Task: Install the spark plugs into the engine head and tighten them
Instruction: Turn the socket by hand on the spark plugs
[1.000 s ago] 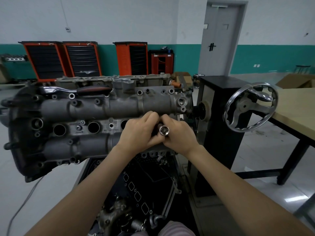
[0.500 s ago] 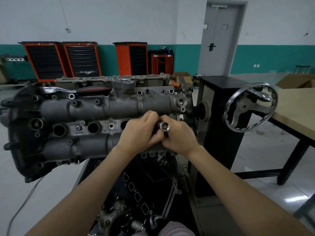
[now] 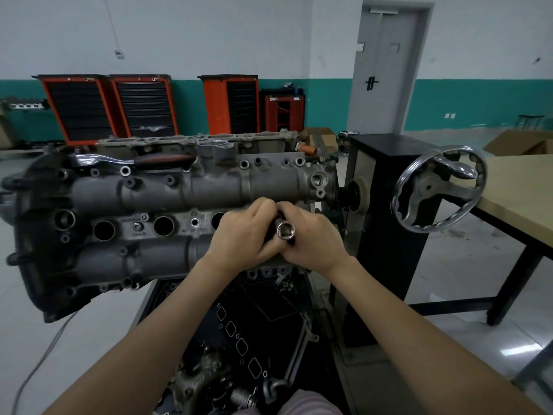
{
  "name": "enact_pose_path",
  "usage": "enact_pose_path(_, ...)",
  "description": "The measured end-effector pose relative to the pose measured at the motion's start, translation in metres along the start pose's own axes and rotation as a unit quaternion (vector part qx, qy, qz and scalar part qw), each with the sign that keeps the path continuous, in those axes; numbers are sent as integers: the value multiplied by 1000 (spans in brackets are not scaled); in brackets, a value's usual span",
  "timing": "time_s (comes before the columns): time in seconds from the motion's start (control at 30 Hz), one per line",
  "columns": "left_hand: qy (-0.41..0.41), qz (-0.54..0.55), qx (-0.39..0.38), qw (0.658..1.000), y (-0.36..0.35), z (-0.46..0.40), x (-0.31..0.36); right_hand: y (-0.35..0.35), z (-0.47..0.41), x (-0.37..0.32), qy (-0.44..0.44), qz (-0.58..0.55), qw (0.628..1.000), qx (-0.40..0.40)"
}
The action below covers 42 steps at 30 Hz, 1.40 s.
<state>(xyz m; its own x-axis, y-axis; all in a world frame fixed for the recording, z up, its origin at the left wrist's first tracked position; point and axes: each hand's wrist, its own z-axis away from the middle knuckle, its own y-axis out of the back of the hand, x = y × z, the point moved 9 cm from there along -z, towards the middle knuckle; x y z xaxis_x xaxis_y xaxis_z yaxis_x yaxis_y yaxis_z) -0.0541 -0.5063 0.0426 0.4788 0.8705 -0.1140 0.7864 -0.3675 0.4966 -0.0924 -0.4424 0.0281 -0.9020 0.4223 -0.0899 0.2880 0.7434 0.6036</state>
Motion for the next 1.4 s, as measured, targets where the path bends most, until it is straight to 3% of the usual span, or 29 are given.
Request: enact_pose_path(1.4,-5,-20,23,1000,-3,1,-5,3,0,6,-27,-5,999,23)
